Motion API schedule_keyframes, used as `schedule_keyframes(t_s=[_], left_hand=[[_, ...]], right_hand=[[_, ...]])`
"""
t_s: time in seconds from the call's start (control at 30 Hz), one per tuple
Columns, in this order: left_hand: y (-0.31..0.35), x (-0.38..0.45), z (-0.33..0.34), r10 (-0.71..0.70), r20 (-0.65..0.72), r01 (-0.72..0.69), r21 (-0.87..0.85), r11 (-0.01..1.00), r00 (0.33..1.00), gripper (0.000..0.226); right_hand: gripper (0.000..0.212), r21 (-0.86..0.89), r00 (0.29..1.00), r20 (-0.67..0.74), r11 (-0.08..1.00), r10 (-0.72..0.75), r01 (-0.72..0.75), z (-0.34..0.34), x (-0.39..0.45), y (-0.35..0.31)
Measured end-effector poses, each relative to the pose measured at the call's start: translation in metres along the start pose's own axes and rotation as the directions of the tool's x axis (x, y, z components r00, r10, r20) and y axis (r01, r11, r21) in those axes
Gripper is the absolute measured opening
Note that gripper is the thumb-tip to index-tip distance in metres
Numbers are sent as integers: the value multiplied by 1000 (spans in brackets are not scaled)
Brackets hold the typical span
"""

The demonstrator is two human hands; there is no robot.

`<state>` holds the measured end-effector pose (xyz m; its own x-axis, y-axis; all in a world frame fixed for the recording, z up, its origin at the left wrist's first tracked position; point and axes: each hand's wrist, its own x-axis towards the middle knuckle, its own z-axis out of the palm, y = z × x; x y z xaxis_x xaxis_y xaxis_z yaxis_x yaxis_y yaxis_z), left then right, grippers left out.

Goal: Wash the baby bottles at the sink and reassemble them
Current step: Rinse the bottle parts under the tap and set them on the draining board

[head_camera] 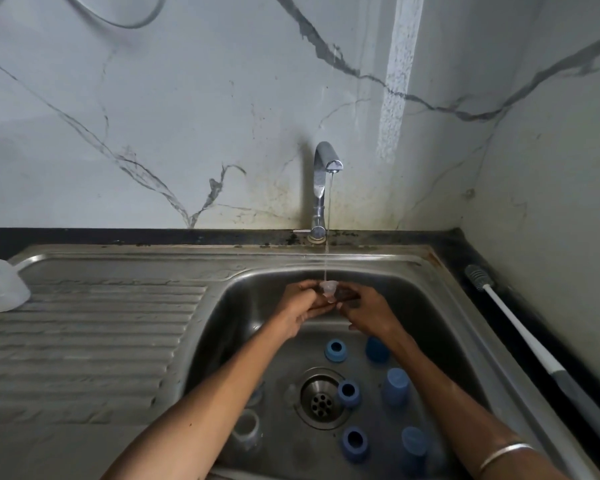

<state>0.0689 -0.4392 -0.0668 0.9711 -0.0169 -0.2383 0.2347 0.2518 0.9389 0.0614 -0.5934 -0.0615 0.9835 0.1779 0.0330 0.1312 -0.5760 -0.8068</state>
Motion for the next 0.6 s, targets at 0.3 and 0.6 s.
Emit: schedule_keyframes(t_s=[0.3,0.6], left_hand=[[4,-6,5,75,-1,-75,77,994,997,21],[7,-3,4,-2,-40,1,-18,1000,999,12]], right_hand=[[32,35,995,-79,998,-55,58,2,-3,-6],[38,2,988,-115,994,-106,107,2,-5,-10]])
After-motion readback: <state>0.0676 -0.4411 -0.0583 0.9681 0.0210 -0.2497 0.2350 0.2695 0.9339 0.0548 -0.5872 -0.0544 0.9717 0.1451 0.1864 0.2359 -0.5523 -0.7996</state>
